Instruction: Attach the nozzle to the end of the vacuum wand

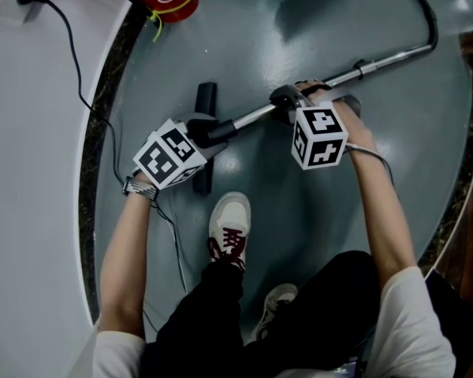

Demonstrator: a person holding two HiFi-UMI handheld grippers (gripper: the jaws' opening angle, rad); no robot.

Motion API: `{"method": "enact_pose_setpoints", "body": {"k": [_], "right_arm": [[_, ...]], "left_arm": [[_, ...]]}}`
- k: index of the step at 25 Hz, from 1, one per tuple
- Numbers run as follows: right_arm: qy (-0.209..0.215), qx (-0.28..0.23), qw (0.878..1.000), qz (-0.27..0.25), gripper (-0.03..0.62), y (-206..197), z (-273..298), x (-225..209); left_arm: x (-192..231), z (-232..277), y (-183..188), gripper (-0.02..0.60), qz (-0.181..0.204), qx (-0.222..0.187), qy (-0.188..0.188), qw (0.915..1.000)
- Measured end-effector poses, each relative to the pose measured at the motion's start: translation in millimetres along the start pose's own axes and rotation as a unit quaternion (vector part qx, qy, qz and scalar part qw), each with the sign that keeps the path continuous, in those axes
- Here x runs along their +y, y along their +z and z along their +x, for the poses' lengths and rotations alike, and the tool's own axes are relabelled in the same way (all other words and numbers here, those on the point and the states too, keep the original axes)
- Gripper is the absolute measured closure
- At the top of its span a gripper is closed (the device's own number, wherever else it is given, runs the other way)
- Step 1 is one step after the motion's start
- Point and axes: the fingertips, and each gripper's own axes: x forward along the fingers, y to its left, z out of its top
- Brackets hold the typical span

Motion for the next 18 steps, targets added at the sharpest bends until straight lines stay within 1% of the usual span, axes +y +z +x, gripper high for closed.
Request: {"method": "enact_pose_setpoints", "body": {"k": [6, 12, 15, 18], "right_arm": [[0.02, 0.008, 1.0, -0.01, 0.43, -5.3, 7.2, 9.2], [0.024, 0.019, 0.999, -0.017, 0.436, -6.4, 6.1, 9.7], [0.02, 0.018, 1.0, -0.013, 0.436, -7.7, 3.3, 7.1], [0.012, 0.015, 1.0, -0.006, 0.436, -8.2, -0.5, 1.9]], "left_arm": [[-2.8, 6.3, -3.0, 0.393, 0.021, 0.013, 0.007, 0.9997], [-3.4, 6.5, -0.6, 0.393, 0.022, -0.008, 0.014, 0.9996], [-3.3, 6.4, 2.3, 0.393, 0.011, -0.021, 0.008, 0.9997], [-1.8, 5.3, 7.3, 0.393, -0.01, -0.04, 0.002, 0.9992]]}}
